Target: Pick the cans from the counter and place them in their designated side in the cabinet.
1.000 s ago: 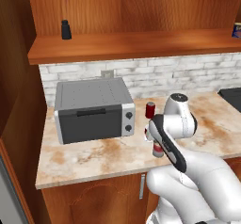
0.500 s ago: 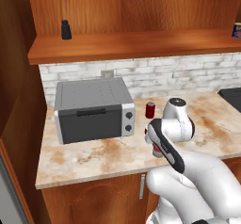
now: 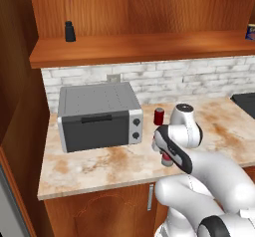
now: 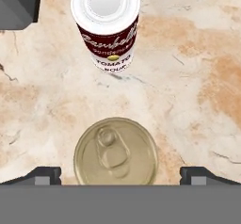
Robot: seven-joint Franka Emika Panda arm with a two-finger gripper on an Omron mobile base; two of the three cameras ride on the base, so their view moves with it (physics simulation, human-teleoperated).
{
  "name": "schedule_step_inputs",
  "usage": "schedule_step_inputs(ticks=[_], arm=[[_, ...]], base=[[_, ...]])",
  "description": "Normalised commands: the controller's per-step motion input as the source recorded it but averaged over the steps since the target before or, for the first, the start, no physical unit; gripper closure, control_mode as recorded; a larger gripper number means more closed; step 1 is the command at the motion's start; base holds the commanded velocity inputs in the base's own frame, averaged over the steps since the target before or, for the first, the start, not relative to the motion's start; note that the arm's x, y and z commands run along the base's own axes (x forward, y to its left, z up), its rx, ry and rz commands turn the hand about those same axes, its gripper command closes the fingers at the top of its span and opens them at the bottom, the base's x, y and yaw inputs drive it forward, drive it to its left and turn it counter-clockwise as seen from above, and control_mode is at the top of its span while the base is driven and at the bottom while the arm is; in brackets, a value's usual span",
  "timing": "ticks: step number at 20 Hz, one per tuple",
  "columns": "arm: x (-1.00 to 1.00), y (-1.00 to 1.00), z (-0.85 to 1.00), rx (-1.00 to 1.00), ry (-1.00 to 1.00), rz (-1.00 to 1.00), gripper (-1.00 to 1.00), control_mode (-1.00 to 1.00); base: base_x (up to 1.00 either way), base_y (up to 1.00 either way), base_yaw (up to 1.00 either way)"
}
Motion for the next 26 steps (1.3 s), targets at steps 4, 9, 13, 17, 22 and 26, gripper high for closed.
schedule_step_inputs(ticks=[4,9,13,17,22,26], arm=[[0.0,0.0,-0.32,0.0,0.01,0.0,-1.0,-1.0],[0.0,0.0,-0.3,0.0,0.01,0.0,-1.0,-1.0],[0.0,0.0,-0.34,0.0,0.02,0.0,1.0,-1.0],[0.0,0.0,-0.26,0.0,0.01,0.0,1.0,-1.0],[-0.04,-0.02,-0.06,0.01,0.0,0.0,1.0,-1.0],[-0.08,-0.14,0.28,0.0,-0.02,0.0,1.0,-1.0]], base=[[0.0,0.0,0.0],[0.0,0.0,0.0],[0.0,0.0,0.0],[0.0,0.0,0.0],[0.0,0.0,0.0],[0.0,0.0,0.0]])
